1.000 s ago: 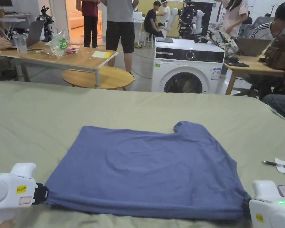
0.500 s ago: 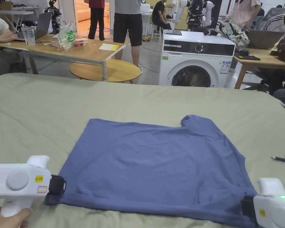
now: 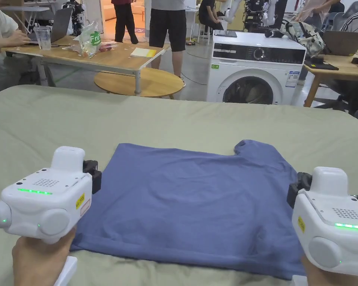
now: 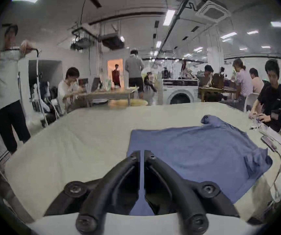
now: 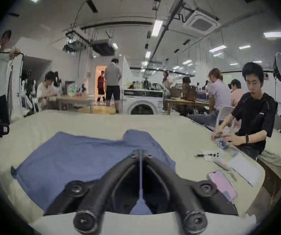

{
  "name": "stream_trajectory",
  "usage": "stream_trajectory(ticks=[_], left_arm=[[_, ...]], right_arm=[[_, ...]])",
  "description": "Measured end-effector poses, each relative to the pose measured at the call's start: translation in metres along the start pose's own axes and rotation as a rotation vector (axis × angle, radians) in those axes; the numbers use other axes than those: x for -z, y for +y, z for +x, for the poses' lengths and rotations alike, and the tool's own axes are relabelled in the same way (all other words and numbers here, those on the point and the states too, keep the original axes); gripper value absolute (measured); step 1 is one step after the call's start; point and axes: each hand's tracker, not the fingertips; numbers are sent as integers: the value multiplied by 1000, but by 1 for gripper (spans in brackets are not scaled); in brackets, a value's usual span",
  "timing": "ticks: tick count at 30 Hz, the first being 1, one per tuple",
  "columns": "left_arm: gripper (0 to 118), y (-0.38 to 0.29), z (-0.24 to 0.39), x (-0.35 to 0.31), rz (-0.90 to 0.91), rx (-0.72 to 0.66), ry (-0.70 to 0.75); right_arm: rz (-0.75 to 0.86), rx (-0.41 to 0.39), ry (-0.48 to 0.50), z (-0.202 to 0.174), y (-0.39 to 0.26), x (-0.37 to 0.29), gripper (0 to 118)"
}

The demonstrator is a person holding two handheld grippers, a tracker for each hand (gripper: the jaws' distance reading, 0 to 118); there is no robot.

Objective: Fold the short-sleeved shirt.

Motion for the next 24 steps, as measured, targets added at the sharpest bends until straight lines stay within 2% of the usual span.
stream_trajectory(ticks=[2, 9, 16, 19, 21, 22, 24], left_arm=[[0, 1, -2, 0, -17, -31, -38], [0, -4, -7, -2, -159, -48, -1], [0, -18, -53, 18, -520, -129, -68], [1, -33, -64, 31, -696, -210, -96], [34, -47, -66, 39, -746, -242, -123], [46, -54, -66, 44, -773, -247, -126], [50, -67, -63, 53, -819, -229, -90]], right_arm=[[10, -6, 7, -5, -3, 0, 0], [-24, -28, 54, -16, -7, 1, 0], [-88, -56, 65, -14, -17, 7, 0], [-116, -67, 69, -14, -21, 9, 0], [-129, -74, 70, -14, -24, 11, 0], [-140, -83, 67, -13, -26, 12, 0], [-155, -89, 68, -10, -28, 12, 0]])
